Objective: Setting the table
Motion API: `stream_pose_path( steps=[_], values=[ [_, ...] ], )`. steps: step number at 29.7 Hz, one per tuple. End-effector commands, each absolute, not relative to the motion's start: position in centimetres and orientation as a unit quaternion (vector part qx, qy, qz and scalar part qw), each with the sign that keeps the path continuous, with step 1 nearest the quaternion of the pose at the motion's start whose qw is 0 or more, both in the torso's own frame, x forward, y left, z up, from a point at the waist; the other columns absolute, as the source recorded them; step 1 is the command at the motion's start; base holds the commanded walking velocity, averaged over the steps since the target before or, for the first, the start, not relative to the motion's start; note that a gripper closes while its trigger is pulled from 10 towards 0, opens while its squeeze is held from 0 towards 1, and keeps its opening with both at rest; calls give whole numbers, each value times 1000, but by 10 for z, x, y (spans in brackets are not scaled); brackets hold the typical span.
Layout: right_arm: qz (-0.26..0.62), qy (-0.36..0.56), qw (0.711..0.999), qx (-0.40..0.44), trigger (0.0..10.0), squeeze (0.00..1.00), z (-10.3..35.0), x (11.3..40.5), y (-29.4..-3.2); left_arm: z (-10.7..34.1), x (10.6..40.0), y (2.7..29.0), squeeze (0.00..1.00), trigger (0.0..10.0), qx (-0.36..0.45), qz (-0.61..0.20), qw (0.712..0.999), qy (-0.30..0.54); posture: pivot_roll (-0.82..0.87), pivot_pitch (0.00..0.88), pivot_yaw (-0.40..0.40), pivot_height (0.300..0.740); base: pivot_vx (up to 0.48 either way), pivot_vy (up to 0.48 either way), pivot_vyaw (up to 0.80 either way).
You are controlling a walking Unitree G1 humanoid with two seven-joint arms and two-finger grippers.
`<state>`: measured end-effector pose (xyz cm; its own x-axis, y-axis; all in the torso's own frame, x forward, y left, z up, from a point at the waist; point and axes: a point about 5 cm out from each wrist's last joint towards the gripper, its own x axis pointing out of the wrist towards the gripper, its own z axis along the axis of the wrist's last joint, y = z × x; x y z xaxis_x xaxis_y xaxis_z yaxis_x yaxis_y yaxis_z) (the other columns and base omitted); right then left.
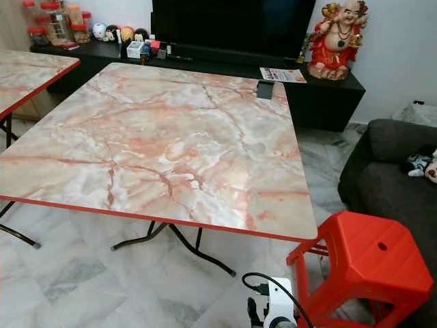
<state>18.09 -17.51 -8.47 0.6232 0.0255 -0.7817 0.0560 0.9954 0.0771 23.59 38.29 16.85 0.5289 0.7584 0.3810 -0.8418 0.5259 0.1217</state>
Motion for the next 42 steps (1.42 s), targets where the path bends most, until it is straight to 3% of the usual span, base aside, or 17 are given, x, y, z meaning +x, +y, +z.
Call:
stream_pose_path(
  steps=[1, 2, 4, 8, 11, 13, 19, 31, 42],
  values=[
    [-15, 427, 903, 46, 10000, 0, -82, 186, -178, 187, 257, 367, 0, 10000, 123, 406, 889, -173, 60, 0, -53, 740, 0, 0, 0],
    [-15, 427, 903, 46, 10000, 0, -82, 186, -178, 187, 257, 367, 0, 10000, 123, 406, 889, -173, 60, 0, -53, 740, 0, 0, 0],
    [-19, 427, 903, 48, 10000, 0, -82, 185, -179, 200, 285, 338, 0, 10000, 58, 316, 928, -190, 54, 0, -50, 740, 0, 0, 0],
    [-21, 432, 900, 50, 10000, 0, -84, 181, -179, 191, 326, 293, 0, 10000, -33, 191, 969, -153, 35, 0, -38, 740, 0, 0, 0],
    [-21, 433, 900, 49, 10000, 0, -85, 180, -178, 186, 338, 277, 0, 10000, -55, 154, 977, -134, 17, 0, -26, 740, 0, 0, 0],
    [-28, 430, 901, 52, 10000, 0, -85, 180, -180, 178, 358, 247, 0, 10000, -101, 86, 987, -92, 1, 0, -19, 740, 0, 0, 0],
    [-42, 428, 901, 55, 10000, 0, -85, 178, -186, 164, 380, 212, 0, 10000, -175, 49, 983, -12, -39, 0, 3, 740, 0, 0, 0],
    [-49, 430, 900, 59, 10000, 0, -86, 174, -188, 127, 381, 196, 0, 10000, -226, 70, 965, 112, -48, 0, 0, 740, 0, 0, 0],
    [-41, 430, 900, 59, 10000, 0, -86, 175, -184, 111, 374, 185, 0, 10000, -219, 45, 964, 144, -33, 0, -12, 740, 0, 0, 0]
  ],
)
